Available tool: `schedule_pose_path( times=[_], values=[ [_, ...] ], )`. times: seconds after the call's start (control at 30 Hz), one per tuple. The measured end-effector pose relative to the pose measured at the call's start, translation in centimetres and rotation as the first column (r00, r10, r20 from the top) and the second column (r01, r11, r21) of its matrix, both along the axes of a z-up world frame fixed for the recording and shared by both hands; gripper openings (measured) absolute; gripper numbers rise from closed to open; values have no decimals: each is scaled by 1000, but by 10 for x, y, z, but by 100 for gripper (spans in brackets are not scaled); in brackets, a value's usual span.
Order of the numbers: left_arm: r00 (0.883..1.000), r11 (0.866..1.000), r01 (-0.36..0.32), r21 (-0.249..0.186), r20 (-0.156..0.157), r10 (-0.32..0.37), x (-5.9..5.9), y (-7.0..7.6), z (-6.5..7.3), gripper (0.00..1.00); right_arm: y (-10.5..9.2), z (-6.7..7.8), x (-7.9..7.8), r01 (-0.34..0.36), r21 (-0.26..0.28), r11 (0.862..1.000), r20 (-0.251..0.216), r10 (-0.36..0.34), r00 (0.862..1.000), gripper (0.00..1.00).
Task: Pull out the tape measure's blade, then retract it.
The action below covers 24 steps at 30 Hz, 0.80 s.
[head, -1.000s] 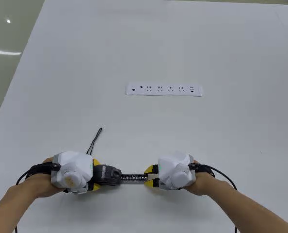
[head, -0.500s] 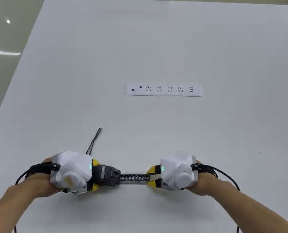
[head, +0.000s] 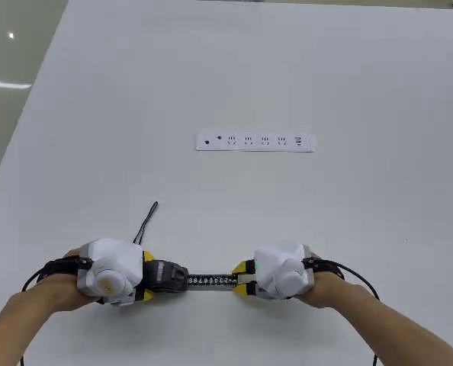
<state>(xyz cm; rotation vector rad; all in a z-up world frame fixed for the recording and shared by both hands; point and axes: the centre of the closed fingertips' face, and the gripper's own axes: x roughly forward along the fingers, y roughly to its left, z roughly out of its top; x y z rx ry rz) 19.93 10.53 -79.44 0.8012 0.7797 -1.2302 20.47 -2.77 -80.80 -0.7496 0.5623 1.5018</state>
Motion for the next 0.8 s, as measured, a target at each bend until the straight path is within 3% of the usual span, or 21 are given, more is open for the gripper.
schedule_pose_path(
  times=[0.8],
  values=[
    [1000,1000,2,5,-1,-2,0,2,-2,29,-12,2,0,1,-8,1000,7,-1,1000,11]
  ],
)
